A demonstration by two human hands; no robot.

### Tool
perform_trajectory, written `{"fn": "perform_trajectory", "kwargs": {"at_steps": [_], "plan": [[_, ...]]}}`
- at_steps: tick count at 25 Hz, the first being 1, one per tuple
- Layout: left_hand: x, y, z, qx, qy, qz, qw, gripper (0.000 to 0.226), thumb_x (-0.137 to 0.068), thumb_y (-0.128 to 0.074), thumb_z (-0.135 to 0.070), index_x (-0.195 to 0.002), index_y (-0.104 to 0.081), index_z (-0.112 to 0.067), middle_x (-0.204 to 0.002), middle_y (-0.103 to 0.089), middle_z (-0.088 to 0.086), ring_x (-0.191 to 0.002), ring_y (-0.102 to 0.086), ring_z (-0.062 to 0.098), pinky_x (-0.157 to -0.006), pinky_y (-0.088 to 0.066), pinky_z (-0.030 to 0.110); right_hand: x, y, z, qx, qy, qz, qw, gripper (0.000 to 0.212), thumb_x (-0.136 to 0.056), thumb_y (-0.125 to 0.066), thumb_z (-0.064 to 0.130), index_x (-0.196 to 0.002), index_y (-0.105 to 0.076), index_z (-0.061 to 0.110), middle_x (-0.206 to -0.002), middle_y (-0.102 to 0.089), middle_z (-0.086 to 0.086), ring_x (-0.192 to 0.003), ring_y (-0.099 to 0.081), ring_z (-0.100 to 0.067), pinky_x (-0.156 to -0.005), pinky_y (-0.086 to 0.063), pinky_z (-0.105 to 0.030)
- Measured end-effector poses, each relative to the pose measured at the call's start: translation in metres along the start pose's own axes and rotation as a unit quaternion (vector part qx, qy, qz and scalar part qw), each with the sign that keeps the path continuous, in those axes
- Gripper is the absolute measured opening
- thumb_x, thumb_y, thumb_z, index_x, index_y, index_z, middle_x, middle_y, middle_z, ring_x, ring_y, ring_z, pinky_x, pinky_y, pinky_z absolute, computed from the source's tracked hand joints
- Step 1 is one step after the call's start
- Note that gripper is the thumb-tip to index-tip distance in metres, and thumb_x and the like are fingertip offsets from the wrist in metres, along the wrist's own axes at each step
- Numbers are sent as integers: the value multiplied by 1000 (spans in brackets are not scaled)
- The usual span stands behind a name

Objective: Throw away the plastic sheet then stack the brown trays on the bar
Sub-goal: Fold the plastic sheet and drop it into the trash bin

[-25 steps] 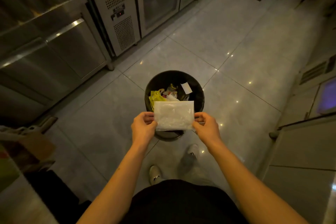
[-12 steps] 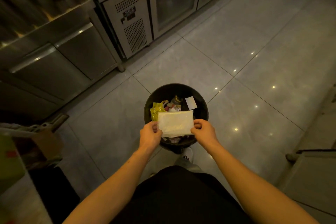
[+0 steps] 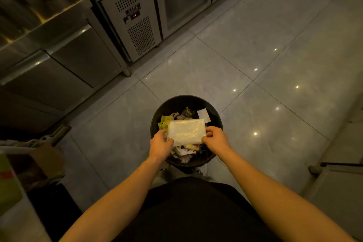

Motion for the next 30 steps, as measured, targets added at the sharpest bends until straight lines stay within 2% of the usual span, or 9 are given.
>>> {"fn": "perform_trajectory", "kwargs": {"at_steps": [4,7,10,13,16,18,24,27,30], "plan": [[-10,4,-3,-20,-13,45,999,52,-92,-54,-8,-142,-42,-8,-128,-60,14,-114,-60,26,-80,-47,25,-3,-5,8,-20,-21,-28,999,43,-82,-62,5,-124,-58,9,-111,-68,-12,-97,-63,-22,-76,-52,-27],[-21,5,0,-33,-27,106,993,58,-94,-55,-13,-148,-32,-12,-138,-52,10,-123,-53,28,-92,-47,32,-3,-13,9,-24,-50,-40,998,43,-83,-61,7,-126,-55,5,-117,-65,-18,-108,-61,-32,-89,-50,-40],[-29,14,4,-59,-44,119,990,57,-94,-56,-18,-147,-35,-14,-127,-57,7,-113,-57,26,-88,-45,33,1,-27,5,-13,-85,-38,996,41,-85,-62,12,-125,-54,2,-121,-62,-20,-110,-59,-34,-94,-48,-43],[-35,27,4,-59,-67,109,990,48,-96,-52,-26,-142,-42,-13,-130,-59,9,-120,-57,28,-92,-46,33,6,-30,9,-30,-87,-57,994,44,-86,-62,15,-125,-52,-2,-122,-61,-23,-111,-58,-36,-97,-48,-47],[-40,36,-5,-70,-102,108,986,48,-98,-48,-31,-142,-43,-11,-138,-55,12,-125,-53,28,-102,-45,44,10,-27,22,-43,-70,-78,994,51,-88,-60,20,-135,-48,7,-125,-60,-17,-114,-58,-33,-98,-48,-43],[-40,38,-18,-79,-136,107,982,48,-99,-45,-31,-142,-44,-10,-140,-52,12,-128,-50,27,-104,-43,46,14,-24,34,-54,-54,-96,992,46,-91,-58,20,-135,-49,10,-121,-61,-18,-111,-59,-33,-94,-49,-43],[-37,42,-42,-98,-240,123,958,44,-99,-44,-32,-138,-47,-13,-138,-53,8,-128,-49,23,-105,-42,41,36,-20,61,-61,-17,-165,984,48,-95,-53,23,-141,-44,12,-119,-62,-18,-106,-61,-27,-90,-50,-35],[-31,38,-48,-117,-290,143,939,44,-100,-44,-32,-138,-47,-12,-138,-53,7,-127,-48,21,-105,-40,33,52,-18,67,-45,-12,-203,978,48,-96,-52,26,-142,-44,13,-131,-57,-12,-100,-59,-16,-87,-47,-27],[-18,30,-59,-138,-339,159,917,44,-100,-44,-31,-138,-47,-10,-138,-52,8,-128,-48,20,-103,-35,28,71,-12,63,-5,-7,-233,972,48,-96,-51,28,-141,-44,14,-137,-53,-11,-115,-57,-22,-96,-45,-33]]}}
Point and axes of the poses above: each hand's wrist, its own x-axis away from the middle knuckle, its own y-axis out of the back of the hand, z = x × y, the point moved 8 cm from there along -x, towards the middle knuckle
